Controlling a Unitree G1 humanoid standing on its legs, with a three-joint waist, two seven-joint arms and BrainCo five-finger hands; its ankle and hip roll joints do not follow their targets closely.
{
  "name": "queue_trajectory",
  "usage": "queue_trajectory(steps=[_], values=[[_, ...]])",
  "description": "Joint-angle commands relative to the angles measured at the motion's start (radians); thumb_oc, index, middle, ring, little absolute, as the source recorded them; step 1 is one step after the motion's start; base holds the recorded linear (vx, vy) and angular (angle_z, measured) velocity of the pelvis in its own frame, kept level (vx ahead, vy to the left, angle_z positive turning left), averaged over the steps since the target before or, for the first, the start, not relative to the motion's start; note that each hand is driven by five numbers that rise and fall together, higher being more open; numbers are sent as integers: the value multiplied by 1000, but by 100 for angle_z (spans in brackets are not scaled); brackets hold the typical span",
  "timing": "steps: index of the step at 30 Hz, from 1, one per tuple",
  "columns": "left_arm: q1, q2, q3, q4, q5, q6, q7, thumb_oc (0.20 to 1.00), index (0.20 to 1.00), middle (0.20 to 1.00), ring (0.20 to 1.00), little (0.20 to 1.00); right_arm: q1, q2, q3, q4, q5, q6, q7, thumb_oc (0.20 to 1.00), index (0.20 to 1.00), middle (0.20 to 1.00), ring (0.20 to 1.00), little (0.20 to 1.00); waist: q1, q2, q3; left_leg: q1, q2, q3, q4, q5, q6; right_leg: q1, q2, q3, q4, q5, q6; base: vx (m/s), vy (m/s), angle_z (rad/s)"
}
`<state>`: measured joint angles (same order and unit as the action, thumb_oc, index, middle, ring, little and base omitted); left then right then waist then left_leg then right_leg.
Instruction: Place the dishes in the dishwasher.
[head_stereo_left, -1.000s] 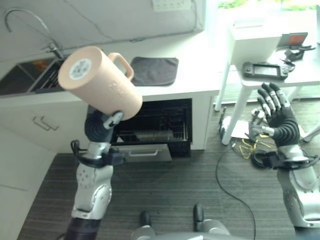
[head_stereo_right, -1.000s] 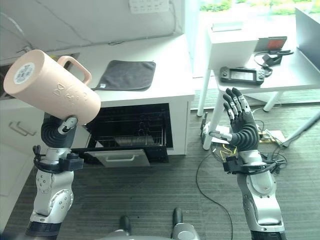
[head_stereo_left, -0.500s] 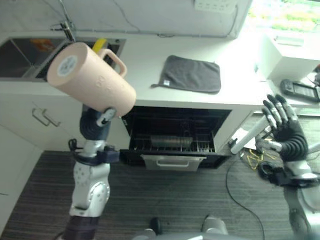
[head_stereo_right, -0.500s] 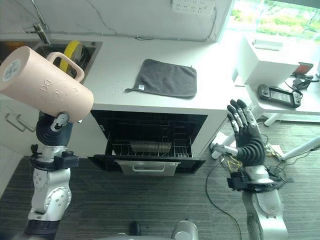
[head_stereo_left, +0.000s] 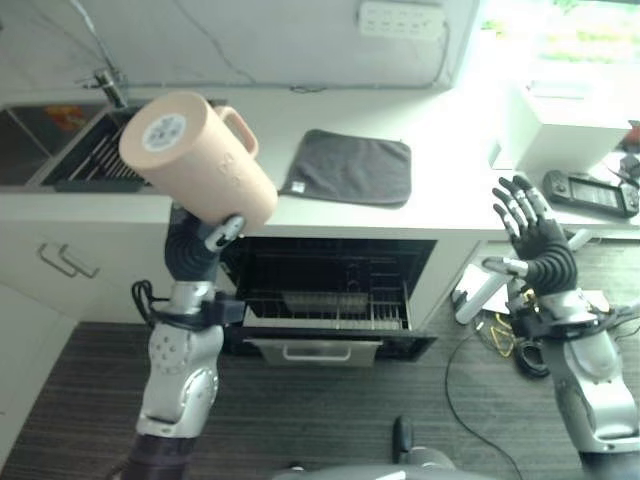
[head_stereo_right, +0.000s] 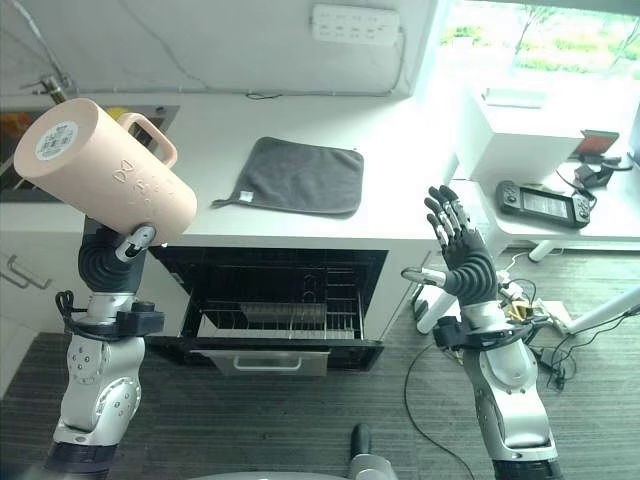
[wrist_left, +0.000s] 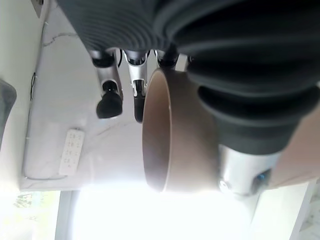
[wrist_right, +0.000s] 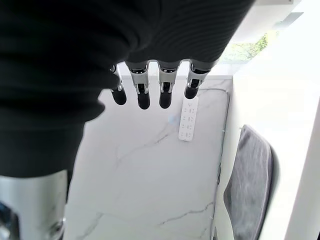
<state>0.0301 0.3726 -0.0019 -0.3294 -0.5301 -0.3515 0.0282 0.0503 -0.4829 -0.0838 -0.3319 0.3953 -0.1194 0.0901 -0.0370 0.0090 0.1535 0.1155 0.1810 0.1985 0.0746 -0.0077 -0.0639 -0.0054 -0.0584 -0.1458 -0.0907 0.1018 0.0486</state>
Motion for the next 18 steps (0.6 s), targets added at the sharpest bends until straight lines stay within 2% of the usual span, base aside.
queue_trajectory(steps=[1,2,4,7,8,9,10,12,13,14,15,17,18], values=[[-3,29,36,-66,4,-83,3,200,200,200,200,200,9,-23,-20,-77,26,0,0,1000,1000,1000,1000,1000,-10,-66,-11,-106,-26,-58,81,-62,-17,75,-69,17,3,-97,38,31,18,-19],[-19,26,24,-56,24,-90,10,200,200,200,200,200,-11,-21,-13,-66,33,-8,-7,1000,1000,1000,1000,1000,-15,-49,-4,-98,12,-22,-68,1,-36,82,-73,5,3,-110,51,9,92,-13],[-45,31,4,-30,56,-102,35,200,200,200,200,200,-24,-19,-5,-61,21,-16,-10,1000,1000,1000,1000,1000,-20,-42,-2,-91,25,-25,-123,28,-38,87,-82,4,3,-119,57,-16,158,13],[-79,41,-23,15,181,-99,140,200,200,200,200,200,-23,-30,0,-64,48,-16,-3,1000,1000,1000,1000,1000,-39,-27,-22,-64,22,-42,-162,9,-40,87,-95,-8,3,-122,68,12,175,1],[-84,46,-25,25,252,-107,204,200,200,200,200,200,-16,-29,-4,-67,61,-19,13,1000,1000,1000,1000,1000,-44,-25,-30,-60,25,-40,-162,5,-42,90,-99,-16,3,-122,72,39,191,-6],[-94,57,-22,41,317,-88,282,200,200,200,200,200,-6,-17,3,-74,53,-31,24,1000,1000,1000,1000,1000,-46,-24,-42,-49,26,-27,-162,-2,-45,97,-111,-38,3,-122,79,40,170,-3],[-96,59,-21,45,317,-72,286,200,200,200,200,200,-5,-14,6,-76,52,-34,26,1000,1000,1000,1000,1000,-46,-24,-44,-46,26,-24,-162,-4,-46,99,-113,-42,3,-122,81,58,159,8],[-91,52,-22,68,351,-21,309,200,200,200,200,200,-10,8,22,-96,57,-10,9,1000,1000,1000,1000,1000,-38,-33,-53,-29,17,-16,-162,-20,-37,112,-126,-57,3,-121,91,66,154,19],[-93,49,-31,75,384,-24,332,200,200,200,200,200,-15,15,31,-98,60,-4,-1,1000,1000,1000,1000,1000,-34,-36,-54,-25,14,-18,-162,-24,-35,114,-129,-56,3,-120,92,51,159,16],[-107,45,-57,88,452,-42,388,200,200,200,200,200,-32,31,53,-102,49,11,-23,1000,1000,1000,1000,1000,-29,-42,-54,-20,10,-19,-162,-31,-29,116,-133,-55,3,-115,95,39,122,11],[-117,39,-77,99,466,-35,431,200,200,200,200,200,-48,34,71,-102,40,26,-58,1000,1000,1000,1000,1000,-22,-51,-56,-17,7,-20,-162,-38,-26,118,-135,-53,3,-115,97,34,100,20],[-126,29,-101,116,493,3,483,200,200,200,200,200,-72,37,100,-92,32,27,-90,1000,1000,1000,1000,1000,-16,-57,-58,-16,4,-23,-162,-42,-24,118,-136,-48,3,-113,98,26,55,12],[-132,26,-117,132,501,28,540,200,200,200,200,200,-86,31,111,-93,39,33,-104,1000,1000,1000,1000,1000,-15,-61,-59,-13,3,-24,-162,-45,-22,119,-136,-44,3,-111,99,41,39,6]])
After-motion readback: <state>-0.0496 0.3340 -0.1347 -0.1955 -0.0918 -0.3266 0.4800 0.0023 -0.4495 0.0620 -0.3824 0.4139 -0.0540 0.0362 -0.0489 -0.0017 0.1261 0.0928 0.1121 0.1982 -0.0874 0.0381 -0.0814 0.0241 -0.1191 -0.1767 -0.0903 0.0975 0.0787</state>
